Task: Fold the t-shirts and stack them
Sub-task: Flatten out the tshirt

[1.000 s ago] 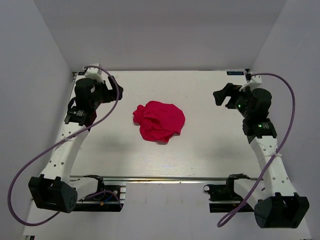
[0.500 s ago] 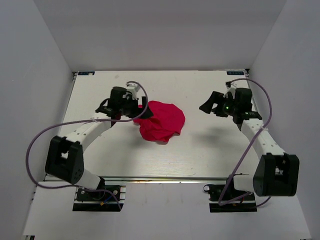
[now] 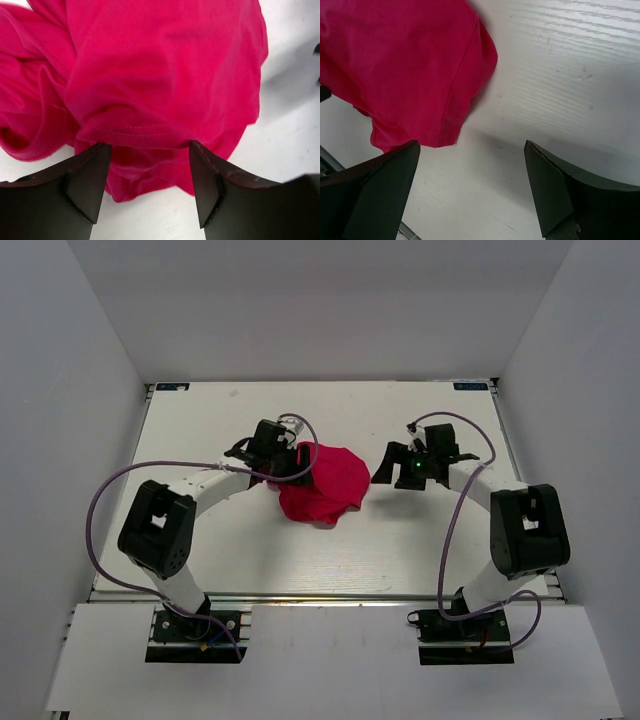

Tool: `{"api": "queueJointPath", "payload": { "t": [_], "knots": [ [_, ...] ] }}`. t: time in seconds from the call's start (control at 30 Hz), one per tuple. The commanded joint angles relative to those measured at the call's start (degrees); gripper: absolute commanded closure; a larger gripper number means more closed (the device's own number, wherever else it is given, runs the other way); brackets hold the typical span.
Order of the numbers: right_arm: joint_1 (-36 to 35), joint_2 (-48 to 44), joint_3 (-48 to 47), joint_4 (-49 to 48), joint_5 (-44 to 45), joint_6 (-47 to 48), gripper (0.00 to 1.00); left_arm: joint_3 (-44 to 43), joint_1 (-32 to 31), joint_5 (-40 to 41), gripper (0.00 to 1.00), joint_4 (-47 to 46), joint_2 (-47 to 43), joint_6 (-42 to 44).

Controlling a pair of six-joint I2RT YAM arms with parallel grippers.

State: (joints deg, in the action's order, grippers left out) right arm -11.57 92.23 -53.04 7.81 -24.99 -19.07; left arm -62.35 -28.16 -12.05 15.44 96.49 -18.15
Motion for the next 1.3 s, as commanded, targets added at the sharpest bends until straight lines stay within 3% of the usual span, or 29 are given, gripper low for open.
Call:
{"api": "queueJointPath", "payload": {
  "t": [0.0, 0.13, 0.2, 0.23, 0.27, 0.3, 0.33, 0.6, 0.73, 0.83, 1.03, 1.27],
  "knots": [
    [-3.01, 1.2, -3.48, 0.89, 1.96, 0.7, 0.1, -4.26, -0.4, 3.79, 0.27, 0.11, 0.54, -1.62],
    [-6.44, 1.73, -2.69, 0.89, 5.91, 0.53, 0.1, -5.59, -0.4, 5.19, 0.24, 0.11, 1.25, -1.62],
    [-8.1, 2.34, -2.34, 1.06, 7.23, 0.44, 0.1, -7.34, -0.4, 6.6, 0.34, 0.11, 3.34, -0.66],
    [-8.55, 2.69, -2.34, 1.41, 7.67, 0.35, 0.1, -7.35, -0.4, 5.91, 0.45, 0.11, 3.97, -0.66],
    [-8.9, 2.96, -2.34, 1.41, 8.55, 0.52, 0.1, -8.31, -0.4, 4.68, 0.72, 0.81, 4.58, 0.39],
    [-9.51, 3.13, -2.34, 1.41, 9.6, 0.18, 0.1, -9.01, -0.4, 3.8, 0.91, 0.82, 5.11, 0.4],
    [-10.13, 3.66, -2.42, 1.41, 9.96, 0.09, 0.1, -9.72, -0.4, 3.27, 1.0, 1.6, 5.11, 0.4],
    [-14.53, 8.75, -5.94, -0.52, 10.93, -1.23, 0.18, -4.36, -0.4, 1.6, 1.0, -4.45, -4.01, 1.54],
    [-15.67, 10.34, -7.25, -3.85, 11.63, -2.28, 0.54, -3.83, -0.4, 1.07, 1.0, -5.07, -6.75, 1.54],
    [-15.85, 10.43, -8.22, -4.91, 12.95, -1.94, 1.0, -3.83, -0.4, 1.07, 1.0, -5.07, -8.33, 1.54],
    [-16.02, 3.23, -13.31, -1.58, 12.69, 2.01, 1.0, -11.28, -0.4, 2.29, 1.0, -3.93, -11.23, 3.2],
    [-15.94, -9.68, -25.69, 4.92, 21.03, 6.85, 1.0, -24.99, -0.4, 6.17, 1.0, -2.97, -14.22, 8.21]
  ]
}}
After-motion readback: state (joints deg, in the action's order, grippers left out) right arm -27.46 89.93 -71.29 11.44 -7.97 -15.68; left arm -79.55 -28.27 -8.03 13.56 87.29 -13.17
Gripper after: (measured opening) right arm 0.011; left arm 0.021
